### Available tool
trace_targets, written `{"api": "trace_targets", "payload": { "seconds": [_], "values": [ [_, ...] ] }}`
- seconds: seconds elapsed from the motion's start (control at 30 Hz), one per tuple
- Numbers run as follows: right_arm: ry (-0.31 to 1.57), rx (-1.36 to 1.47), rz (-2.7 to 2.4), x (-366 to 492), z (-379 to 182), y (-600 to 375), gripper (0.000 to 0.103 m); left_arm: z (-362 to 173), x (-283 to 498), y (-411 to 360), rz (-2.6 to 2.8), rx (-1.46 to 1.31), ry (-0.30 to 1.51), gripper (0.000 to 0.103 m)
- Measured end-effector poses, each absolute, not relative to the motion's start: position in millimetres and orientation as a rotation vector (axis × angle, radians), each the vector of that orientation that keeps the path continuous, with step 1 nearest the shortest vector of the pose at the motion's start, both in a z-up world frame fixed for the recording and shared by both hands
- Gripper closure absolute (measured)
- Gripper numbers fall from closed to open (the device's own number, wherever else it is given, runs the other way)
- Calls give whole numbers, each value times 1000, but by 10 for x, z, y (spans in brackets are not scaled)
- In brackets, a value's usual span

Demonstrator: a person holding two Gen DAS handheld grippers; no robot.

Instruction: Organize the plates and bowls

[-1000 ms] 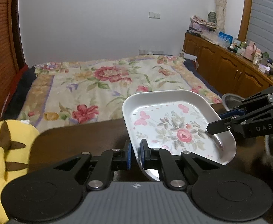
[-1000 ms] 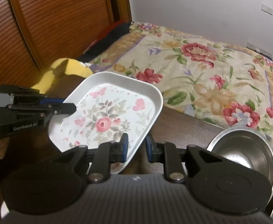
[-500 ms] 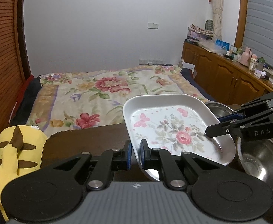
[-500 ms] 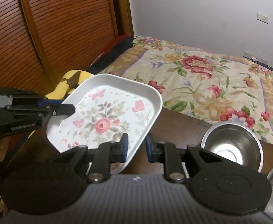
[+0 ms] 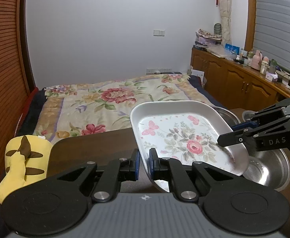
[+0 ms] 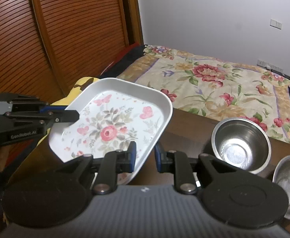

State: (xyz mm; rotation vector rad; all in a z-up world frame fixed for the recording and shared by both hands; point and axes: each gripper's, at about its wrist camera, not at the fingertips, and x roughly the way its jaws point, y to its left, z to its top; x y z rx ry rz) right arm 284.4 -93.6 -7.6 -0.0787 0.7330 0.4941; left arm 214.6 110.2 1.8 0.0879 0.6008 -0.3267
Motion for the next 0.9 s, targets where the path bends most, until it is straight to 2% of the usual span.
{"api": "trace_targets", "payload": {
  "seconds": [0.5, 0.9],
  "values": [
    [721, -70, 512, 2545, -95, -969, 81, 74, 1880, 1130, -329, 99, 592, 93],
    [751, -53, 530, 2362, -249, -926, 81, -171, 1648, 1197, -324, 72, 652, 93]
  ]
}}
